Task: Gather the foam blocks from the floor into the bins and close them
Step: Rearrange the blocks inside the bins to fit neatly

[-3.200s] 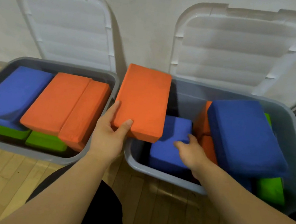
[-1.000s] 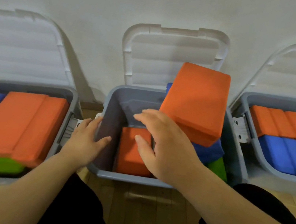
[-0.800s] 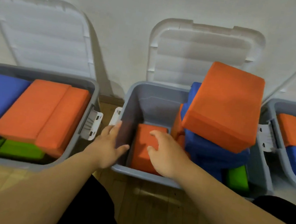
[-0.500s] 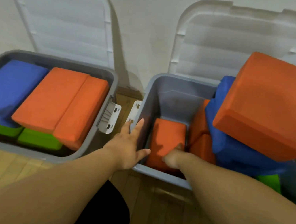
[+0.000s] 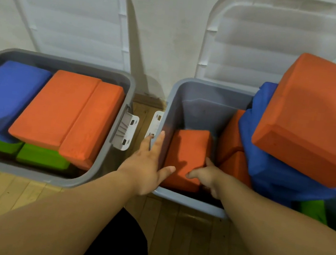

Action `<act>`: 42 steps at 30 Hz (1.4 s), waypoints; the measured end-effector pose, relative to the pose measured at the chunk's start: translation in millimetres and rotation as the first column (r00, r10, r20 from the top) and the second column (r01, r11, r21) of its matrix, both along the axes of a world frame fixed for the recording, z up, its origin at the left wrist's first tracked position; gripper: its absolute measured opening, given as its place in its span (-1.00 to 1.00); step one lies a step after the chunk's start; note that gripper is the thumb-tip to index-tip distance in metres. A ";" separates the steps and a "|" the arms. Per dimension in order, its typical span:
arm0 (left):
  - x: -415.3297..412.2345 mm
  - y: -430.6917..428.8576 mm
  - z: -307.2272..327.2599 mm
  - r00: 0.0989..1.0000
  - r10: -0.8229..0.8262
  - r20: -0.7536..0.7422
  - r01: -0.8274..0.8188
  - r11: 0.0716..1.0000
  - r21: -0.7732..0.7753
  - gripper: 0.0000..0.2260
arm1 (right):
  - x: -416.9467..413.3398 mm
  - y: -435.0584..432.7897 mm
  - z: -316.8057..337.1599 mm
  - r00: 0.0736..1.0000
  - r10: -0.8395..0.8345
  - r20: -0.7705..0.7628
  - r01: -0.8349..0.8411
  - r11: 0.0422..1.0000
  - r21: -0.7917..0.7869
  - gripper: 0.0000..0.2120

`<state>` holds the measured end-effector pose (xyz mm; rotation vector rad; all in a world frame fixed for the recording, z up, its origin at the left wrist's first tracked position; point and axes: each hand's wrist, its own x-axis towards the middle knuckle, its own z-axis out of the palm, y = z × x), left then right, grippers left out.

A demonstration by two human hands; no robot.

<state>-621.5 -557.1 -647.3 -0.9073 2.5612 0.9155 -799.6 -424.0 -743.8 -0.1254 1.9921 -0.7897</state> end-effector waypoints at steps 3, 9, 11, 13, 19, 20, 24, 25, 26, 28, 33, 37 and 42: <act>2.1 0.3 -0.3 1.000 0.000 -0.009 0.000 1.000 0.001 -0.11 | 1.3 1.6 -1.3 0.993 0.114 -0.018 -0.112 0.990 0.081 0.23; 2.8 0.3 2.7 1.000 0.009 -0.015 -0.009 1.000 0.021 -0.09 | 7.4 1.4 9.5 0.979 0.178 -0.102 -0.170 0.982 0.089 0.23; 3.1 0.7 3.4 1.000 0.001 -0.028 0.000 0.999 0.033 -0.05 | 7.9 -3.8 26.1 0.962 0.119 -0.247 -0.108 0.992 0.057 0.01; 3.3 -0.2 3.8 1.000 -0.001 -0.030 0.002 0.999 0.050 0.04 | 6.2 -8.8 47.1 0.871 0.107 -0.480 -0.094 0.994 0.050 -0.32; 2.3 -1.2 5.6 1.000 -0.014 -0.004 0.014 0.997 0.071 0.24 | 7.4 -28.7 55.8 0.677 0.131 -0.725 -0.147 0.988 0.041 -0.60; 2.7 -0.9 5.7 1.000 -0.017 -0.003 0.017 0.997 0.073 0.24 | 9.0 -33.7 53.7 0.696 0.150 -0.702 -0.159 0.986 0.054 -0.59; 4.0 -4.6 4.1 1.000 -0.019 0.005 0.019 0.996 0.085 0.21 | 6.9 -45.6 58.7 0.826 0.263 -0.499 -0.186 0.962 0.200 -0.29; 4.1 -4.9 3.8 1.000 -0.017 0.001 0.017 0.995 0.096 0.21 | 6.1 -44.6 61.1 0.830 0.319 -0.457 -0.226 0.942 0.248 -0.19; 4.0 -4.8 3.8 1.000 -0.017 -0.005 0.018 0.995 0.103 0.21 | 5.7 -42.7 64.9 0.827 0.357 -0.434 -0.259 0.927 0.270 -0.12; 3.0 -4.2 5.3 1.000 -0.019 -0.007 0.020 0.993 0.113 0.23 | 3.9 -36.6 74.3 0.795 0.307 -0.523 -0.248 0.952 0.181 -0.15; 1.9 -5.7 2.5 1.000 -0.016 0.006 0.016 0.994 0.105 0.26 | 1.2 -30.6 81.4 0.606 -0.094 -0.790 -0.124 0.970 -0.210 -0.53; 2.4 -4.5 2.4 1.000 -0.029 0.003 0.029 0.995 0.091 0.25 | 7.1 -39.0 59.8 0.694 0.094 -0.714 -0.205 0.976 -0.070 -0.39; 2.6 -7.0 1.5 0.999 -0.031 -0.013 0.032 0.993 0.112 0.25 | 4.6 -53.3 79.5 0.612 0.305 -0.730 -0.367 0.927 0.079 -0.20</act>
